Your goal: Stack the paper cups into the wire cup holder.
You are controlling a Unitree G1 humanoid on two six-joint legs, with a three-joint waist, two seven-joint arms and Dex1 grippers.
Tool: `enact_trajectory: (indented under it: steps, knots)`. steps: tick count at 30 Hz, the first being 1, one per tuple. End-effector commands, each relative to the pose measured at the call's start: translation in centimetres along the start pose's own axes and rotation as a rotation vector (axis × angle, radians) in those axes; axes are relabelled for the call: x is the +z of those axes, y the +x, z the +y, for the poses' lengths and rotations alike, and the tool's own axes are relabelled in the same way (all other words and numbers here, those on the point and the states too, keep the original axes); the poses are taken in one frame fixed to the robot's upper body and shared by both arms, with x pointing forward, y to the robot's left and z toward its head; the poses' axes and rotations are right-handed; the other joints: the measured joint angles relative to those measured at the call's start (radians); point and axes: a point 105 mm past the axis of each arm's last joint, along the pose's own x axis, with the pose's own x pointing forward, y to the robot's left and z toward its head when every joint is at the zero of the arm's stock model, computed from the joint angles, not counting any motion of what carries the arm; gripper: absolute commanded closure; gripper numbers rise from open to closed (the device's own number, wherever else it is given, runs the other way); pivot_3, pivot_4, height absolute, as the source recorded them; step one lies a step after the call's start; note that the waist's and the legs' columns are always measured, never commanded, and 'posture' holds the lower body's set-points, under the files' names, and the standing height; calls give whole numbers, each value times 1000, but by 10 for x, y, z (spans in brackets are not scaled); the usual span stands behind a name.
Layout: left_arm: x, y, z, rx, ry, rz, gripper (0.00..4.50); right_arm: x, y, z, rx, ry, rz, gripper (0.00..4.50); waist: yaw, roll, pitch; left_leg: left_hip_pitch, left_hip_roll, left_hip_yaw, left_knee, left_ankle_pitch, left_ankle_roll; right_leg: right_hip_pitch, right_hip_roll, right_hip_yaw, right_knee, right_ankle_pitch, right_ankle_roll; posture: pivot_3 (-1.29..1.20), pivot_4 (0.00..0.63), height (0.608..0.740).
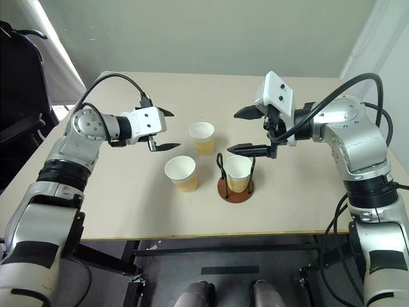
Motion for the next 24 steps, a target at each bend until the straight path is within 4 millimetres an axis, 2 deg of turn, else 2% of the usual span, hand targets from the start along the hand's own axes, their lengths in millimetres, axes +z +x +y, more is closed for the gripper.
enact_trajectory:
  steps: [1, 8, 24]
  knots:
    - [7, 1, 12, 55, 76, -5, 0, 12, -11, -6, -50, -35, -36, 173, 0, 0, 0, 0, 0, 0, 0, 0, 0, 0, 0, 0, 0, 0, 0, 0, 150, 740]
    - [8, 12, 13, 93, 128, -1, 0, 10, -12, -7, -61, -34, -36, 173, 0, 0, 0, 0, 0, 0, 0, 0, 0, 0, 0, 0, 0, 1, 1, 0, 150, 740]
    - [22, 40, -11, -8, 123, -62, 0, 16, -15, -8, -81, -47, -67, 173, 2, 0, 0, -1, -1, 0, 1, 0, 0, 0, 0, 0, 0, 1, 3, 0, 150, 740]
